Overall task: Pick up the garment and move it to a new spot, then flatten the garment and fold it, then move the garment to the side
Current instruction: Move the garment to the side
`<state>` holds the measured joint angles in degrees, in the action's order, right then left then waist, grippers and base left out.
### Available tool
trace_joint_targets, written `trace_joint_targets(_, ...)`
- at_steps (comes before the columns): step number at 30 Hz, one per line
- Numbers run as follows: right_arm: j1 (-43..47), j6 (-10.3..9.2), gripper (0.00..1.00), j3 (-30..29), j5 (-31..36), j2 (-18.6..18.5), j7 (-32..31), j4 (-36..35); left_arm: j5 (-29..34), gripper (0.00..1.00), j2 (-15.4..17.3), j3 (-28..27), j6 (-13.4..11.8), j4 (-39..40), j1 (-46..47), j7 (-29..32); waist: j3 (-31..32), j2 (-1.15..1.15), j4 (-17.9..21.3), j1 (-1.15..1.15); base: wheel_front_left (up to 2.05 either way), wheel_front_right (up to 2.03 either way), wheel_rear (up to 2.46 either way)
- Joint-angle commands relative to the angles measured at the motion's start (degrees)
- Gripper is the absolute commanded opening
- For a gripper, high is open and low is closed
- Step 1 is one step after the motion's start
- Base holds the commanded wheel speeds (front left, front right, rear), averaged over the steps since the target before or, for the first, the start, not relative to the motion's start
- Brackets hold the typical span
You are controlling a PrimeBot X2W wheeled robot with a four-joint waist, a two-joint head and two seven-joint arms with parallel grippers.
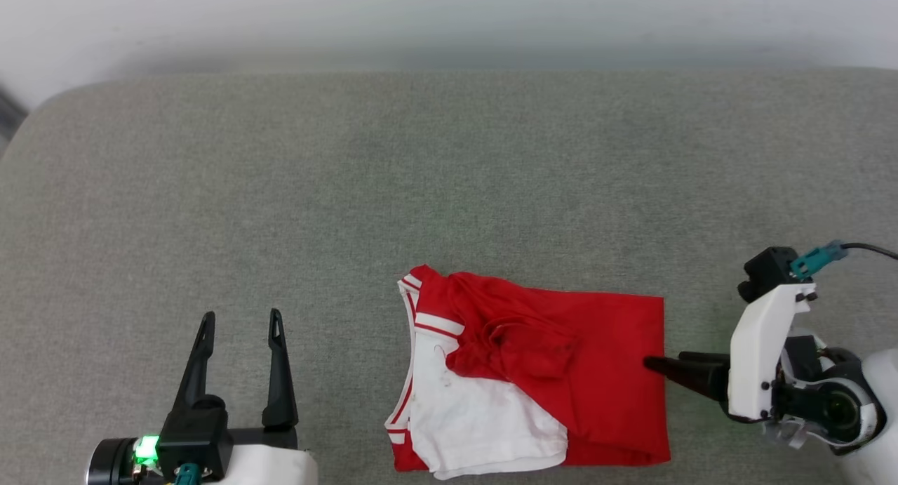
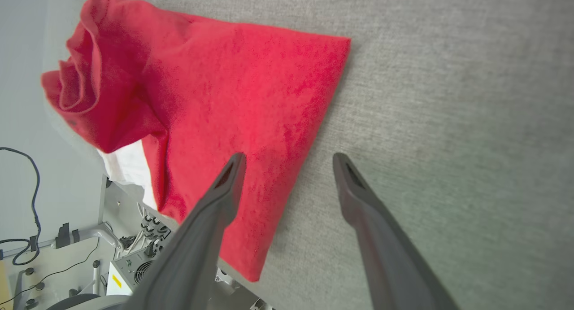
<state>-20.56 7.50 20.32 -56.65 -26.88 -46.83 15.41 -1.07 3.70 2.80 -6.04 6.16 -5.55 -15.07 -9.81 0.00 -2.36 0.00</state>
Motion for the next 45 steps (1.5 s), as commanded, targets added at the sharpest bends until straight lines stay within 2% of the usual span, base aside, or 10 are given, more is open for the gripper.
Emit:
trace_joint_targets(1, 0.05, -0.02, 1.0, 0.61, -0.51, 0.81, 0.44, 0.9, 0.4, 1.0, -0.12, 0.18, 0.28, 0.02, 1.13, -0.13, -1.51, 0.0, -1.0, 0.0, 0.0, 0.0, 0.0)
trace_joint_targets(14, 1.04, -0.16, 1.0, 9.32, -1.32, 5.61, 4.65, 8.25, 0.46, 1.0, -0.37, 1.23, 0.84, -0.53, 5.29, -0.13, -6.75, 0.0, -4.04, 0.0, 0.0, 0.0, 0.0)
trace_joint_targets(15, 0.85, -0.18, 0.81, 9.86, -1.17, 5.57, 5.42, 8.54, 0.43, 1.0, -0.38, 1.28, 0.85, -0.64, 5.44, -0.13, -6.8, 0.0, -4.17, 0.0, 0.0, 0.0, 0.0)
trace_joint_targets(16, 0.85, -0.18, 0.81, 9.86, -1.17, 5.57, 5.42, 8.54, 0.43, 1.0, -0.38, 1.28, 0.85, -0.64, 5.44, -0.13, -6.8, 0.0, -4.17, 0.0, 0.0, 0.0, 0.0)
trace_joint_targets(17, 0.59, -0.29, 0.19, 10.73, -1.22, 5.46, 5.77, 8.66, 0.4, 1.0, -0.41, 1.34, 0.81, -0.75, 5.61, -0.13, -6.79, 0.0, -4.31, 0.0, 0.0, 0.0, 0.0)
trace_joint_targets(18, 0.55, -0.3, 0.0, 11.48, -1.53, 5.46, 6.24, 8.63, 0.34, 1.0, -0.43, 1.4, 0.76, -0.85, 5.72, -0.13, -6.74, 0.0, -4.46, 0.0, 0.0, 0.0, 0.0)
trace_joint_targets(25, -3.31, -0.06, 0.0, 13.43, -3.69, 3.24, 10.82, 5.67, 0.01, 1.0, -0.5, 1.05, 0.63, -1.42, 4.09, -0.13, -4.65, 0.0, -4.2, 0.0, 0.0, 0.0, 0.0)
trace_joint_targets(31, -7.44, -0.02, 0.0, 15.47, -4.2, -0.37, 14.29, 1.03, 0.01, 1.0, -0.56, 0.19, 0.62, -1.5, 2.75, -0.13, -1.55, 0.0, -1.38, 0.0, 0.0, 0.0, 0.0)
trace_joint_targets(37, -11.92, -0.02, 0.0, 19.35, -2.47, -5.95, 14.93, -6.11, -0.12, 1.0, -0.56, -1.69, 0.21, -0.73, 1.3, -0.13, -0.46, 0.0, 5.07, 0.0, 0.0, 0.0, 0.0)
trace_joint_targets(45, -19.2, -0.02, 0.0, 21.31, 1.12, -14.09, 14.63, -15.19, 0.46, 1.0, -0.36, -3.64, -0.02, 0.95, 2.58, -0.13, -4.14, 0.0, 15.54, 0.0, 0.0, 0.0, 0.0)
